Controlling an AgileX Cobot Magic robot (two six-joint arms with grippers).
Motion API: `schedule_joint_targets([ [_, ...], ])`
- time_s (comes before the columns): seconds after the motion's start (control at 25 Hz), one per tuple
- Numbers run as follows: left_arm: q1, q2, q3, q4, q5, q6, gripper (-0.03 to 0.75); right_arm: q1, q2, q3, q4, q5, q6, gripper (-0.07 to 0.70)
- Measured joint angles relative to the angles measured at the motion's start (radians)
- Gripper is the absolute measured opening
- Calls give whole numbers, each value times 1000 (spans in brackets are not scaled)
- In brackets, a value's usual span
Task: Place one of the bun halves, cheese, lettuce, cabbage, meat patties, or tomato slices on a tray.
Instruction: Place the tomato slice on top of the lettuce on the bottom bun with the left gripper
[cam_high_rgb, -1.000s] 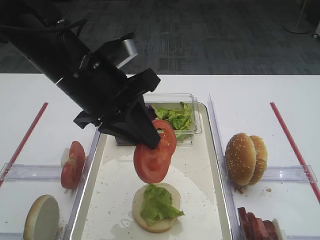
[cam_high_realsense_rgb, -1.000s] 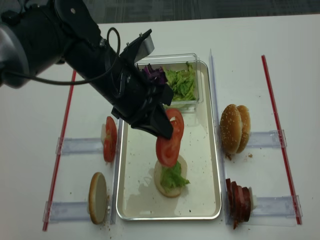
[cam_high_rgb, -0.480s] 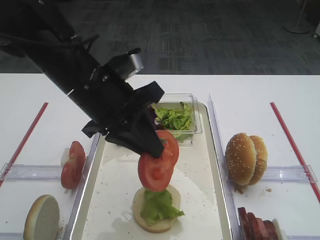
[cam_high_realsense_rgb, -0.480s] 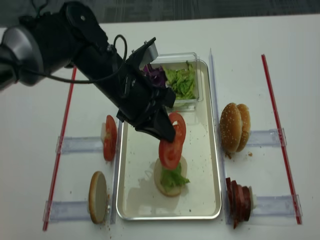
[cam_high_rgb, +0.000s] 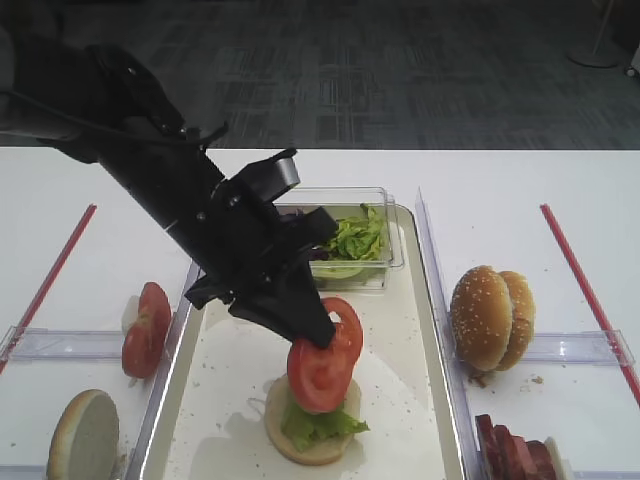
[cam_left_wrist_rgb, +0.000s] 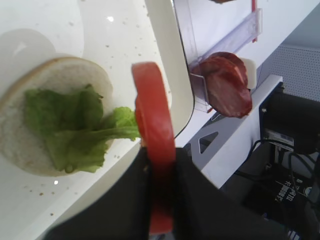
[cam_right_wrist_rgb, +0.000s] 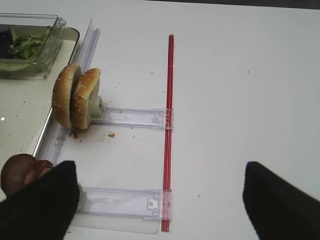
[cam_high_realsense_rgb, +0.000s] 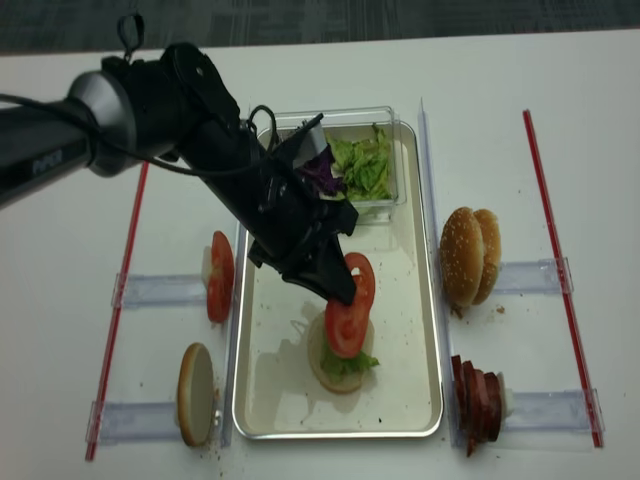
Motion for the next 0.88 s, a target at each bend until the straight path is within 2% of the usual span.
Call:
schedule_joint_targets([
  [0.36, 0, 88, 0, -6, -9, 30, 50, 0, 0, 0, 0, 0, 0, 676],
  [0.88, 0, 107, 0, -23, -11, 54, 50, 0, 0, 0, 0, 0, 0, 676],
])
